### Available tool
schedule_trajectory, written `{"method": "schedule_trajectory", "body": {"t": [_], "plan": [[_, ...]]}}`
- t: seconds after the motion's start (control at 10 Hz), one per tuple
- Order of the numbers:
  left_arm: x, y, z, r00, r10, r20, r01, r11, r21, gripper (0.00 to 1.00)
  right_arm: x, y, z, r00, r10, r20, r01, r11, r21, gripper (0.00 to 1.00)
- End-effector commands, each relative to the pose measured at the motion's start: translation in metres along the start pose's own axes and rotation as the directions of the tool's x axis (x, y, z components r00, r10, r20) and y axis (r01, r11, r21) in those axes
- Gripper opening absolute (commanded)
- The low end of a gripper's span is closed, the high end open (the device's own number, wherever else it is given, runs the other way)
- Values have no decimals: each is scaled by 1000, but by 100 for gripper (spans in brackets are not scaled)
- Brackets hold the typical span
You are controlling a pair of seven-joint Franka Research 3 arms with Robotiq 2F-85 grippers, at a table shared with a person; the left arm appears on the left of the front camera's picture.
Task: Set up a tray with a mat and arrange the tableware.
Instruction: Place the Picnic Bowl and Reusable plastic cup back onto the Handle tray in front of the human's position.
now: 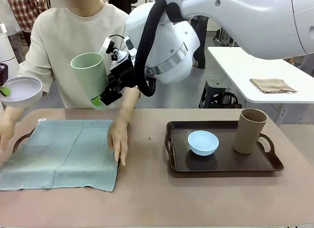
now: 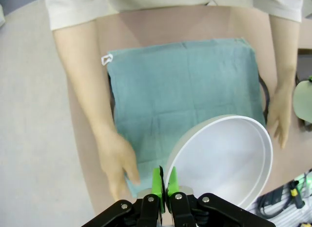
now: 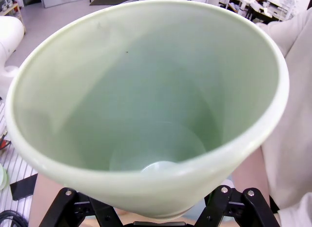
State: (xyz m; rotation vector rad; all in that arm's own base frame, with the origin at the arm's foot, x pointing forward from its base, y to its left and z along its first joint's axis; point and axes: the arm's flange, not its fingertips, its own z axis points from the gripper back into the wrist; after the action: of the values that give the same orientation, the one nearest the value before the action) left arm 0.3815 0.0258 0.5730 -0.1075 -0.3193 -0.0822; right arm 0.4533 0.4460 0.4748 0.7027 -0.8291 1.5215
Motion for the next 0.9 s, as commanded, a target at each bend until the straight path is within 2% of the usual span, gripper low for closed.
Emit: {"method": "schedule_trajectory", "body": {"t": [0.0, 0.8], "plan": [[1, 1, 0, 1000, -2, -1, 2, 1000, 0, 0, 1, -2, 0, 1000, 4, 4, -4, 1000, 0, 0], [1, 1, 0, 1000, -2, -1, 2, 1000, 0, 0, 1, -2, 0, 1000, 4, 4, -4, 1000, 0, 0]]}}
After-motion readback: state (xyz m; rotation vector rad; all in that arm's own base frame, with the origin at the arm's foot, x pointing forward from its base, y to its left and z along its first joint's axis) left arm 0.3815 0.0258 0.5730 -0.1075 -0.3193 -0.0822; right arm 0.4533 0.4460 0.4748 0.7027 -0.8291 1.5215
